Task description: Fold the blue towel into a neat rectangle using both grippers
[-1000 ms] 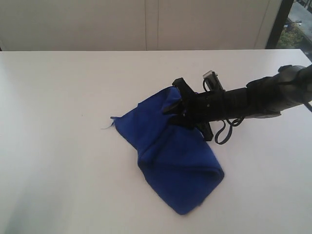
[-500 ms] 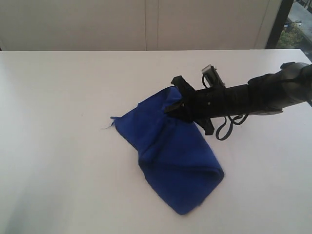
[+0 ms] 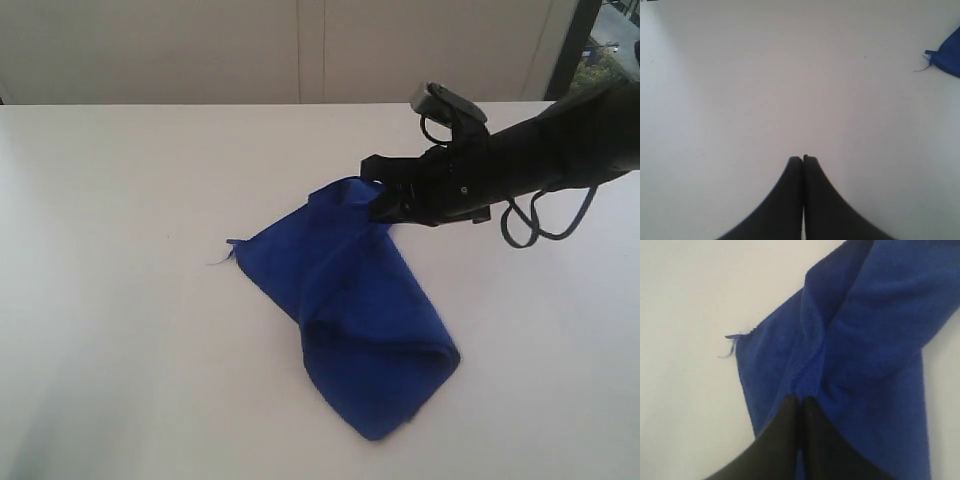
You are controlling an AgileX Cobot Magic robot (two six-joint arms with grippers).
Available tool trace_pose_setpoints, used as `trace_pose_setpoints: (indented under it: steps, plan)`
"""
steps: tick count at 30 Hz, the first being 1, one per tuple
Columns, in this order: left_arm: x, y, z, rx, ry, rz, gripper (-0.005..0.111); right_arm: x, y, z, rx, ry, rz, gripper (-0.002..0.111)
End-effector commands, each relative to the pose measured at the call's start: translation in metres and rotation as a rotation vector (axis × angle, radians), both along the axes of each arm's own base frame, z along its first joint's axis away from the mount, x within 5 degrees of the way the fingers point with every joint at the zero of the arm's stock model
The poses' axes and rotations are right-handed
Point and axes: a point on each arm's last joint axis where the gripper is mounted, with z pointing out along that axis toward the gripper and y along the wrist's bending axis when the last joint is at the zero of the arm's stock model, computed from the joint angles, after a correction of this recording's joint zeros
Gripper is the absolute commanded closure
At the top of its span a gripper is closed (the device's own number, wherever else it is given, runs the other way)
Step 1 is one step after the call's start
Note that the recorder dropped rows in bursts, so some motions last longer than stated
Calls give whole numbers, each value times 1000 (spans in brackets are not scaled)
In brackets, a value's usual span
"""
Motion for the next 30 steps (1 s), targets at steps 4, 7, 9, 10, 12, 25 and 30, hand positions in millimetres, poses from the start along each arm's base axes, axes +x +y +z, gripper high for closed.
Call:
trace_pose_setpoints:
  steps: [4,7,9,10,12,25,30]
  plan:
    - [0,0,-1,-11,4,7,107,-1,-9,6,-147,-57,17,108]
    - [0,0,-1,-11,4,7,107,-1,-9,5,-148,-55,17,108]
    - [0,0,-1,-11,4,7,107,-1,-9,5,-147,-53,20,108]
    - [0,0,-1,-11,4,7,107,-1,-9,5,-147,-53,20,108]
    - [0,0,-1,-11,4,7,107,-1,-9,5,-147,-53,20,108]
    - [0,0,-1,-11,4,7,107,3,-13,14,-169,-113,-40,108]
    - [0,-1,0,-68,-5,15,107,2,-13,13,-185,-113,-17,108]
